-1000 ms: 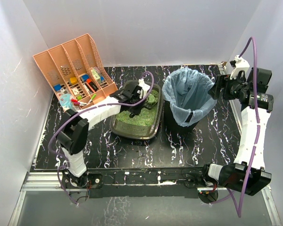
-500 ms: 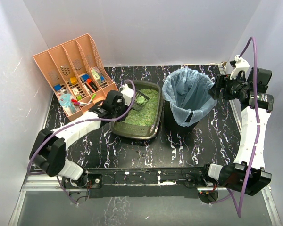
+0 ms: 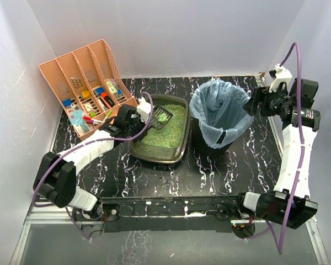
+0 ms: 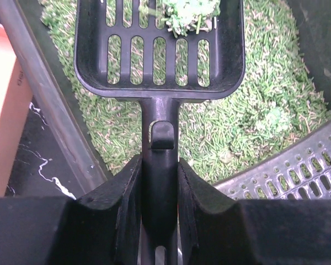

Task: Clean the litter box

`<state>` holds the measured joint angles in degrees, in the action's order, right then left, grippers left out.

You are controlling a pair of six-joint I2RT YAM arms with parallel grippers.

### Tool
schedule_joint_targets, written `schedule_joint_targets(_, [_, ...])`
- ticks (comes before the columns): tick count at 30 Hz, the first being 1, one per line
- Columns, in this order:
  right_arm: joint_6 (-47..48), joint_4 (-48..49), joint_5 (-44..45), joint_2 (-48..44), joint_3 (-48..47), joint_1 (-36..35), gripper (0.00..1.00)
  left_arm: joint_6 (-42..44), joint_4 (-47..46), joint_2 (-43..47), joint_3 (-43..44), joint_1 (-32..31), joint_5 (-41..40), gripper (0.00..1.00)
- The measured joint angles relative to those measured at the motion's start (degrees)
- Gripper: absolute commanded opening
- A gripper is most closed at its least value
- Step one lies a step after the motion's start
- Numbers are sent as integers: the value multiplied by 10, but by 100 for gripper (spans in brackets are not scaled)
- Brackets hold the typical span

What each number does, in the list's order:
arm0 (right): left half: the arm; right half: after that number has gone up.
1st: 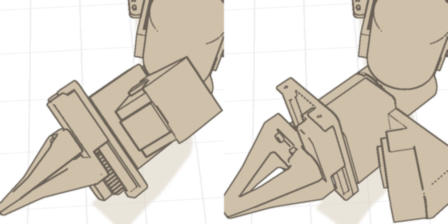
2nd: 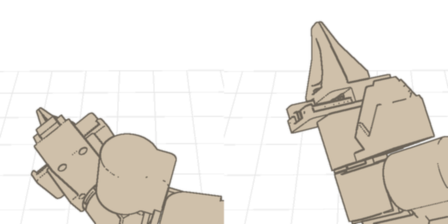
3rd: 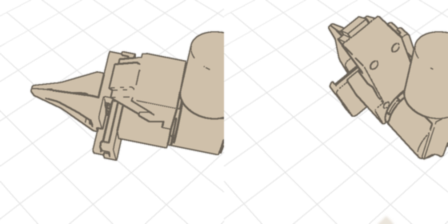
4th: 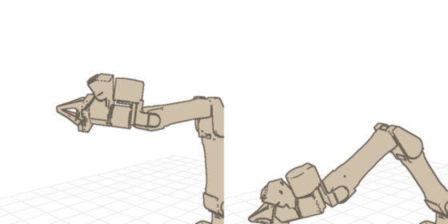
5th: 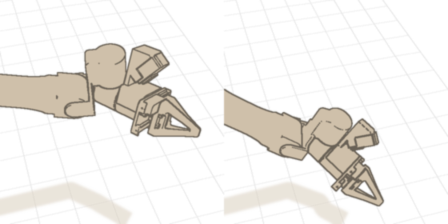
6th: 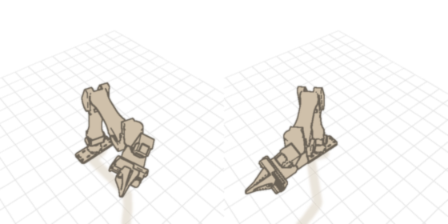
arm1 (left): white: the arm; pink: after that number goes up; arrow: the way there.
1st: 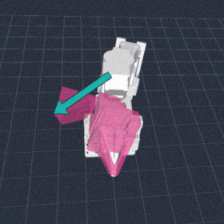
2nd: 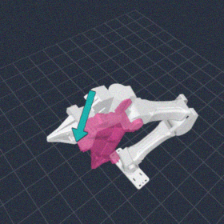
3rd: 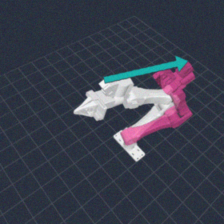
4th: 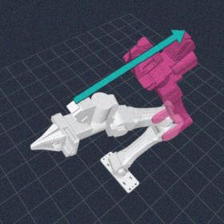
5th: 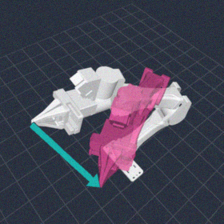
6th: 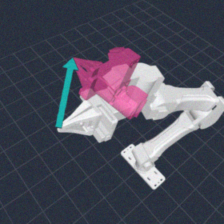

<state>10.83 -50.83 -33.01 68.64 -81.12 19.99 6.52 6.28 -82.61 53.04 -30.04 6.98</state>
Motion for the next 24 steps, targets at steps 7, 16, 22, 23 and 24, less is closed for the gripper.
schedule_joint_targets(7, [0,0,-5,14,-1,0,74,-1,3,-43,52,7,28,0])
schedule_joint_targets(16, [0,0,-15,18,-2,0,74,7,20,-42,48,11,46,0])
schedule_joint_targets(22, [0,1,-18,20,-3,0,74,22,17,4,1,19,42,0])
schedule_joint_targets(23, [0,1,-19,20,-3,0,74,23,24,15,-4,20,43,0])
schedule_joint_targets(24, [0,1,-19,20,-3,0,74,22,26,17,-2,20,44,0])
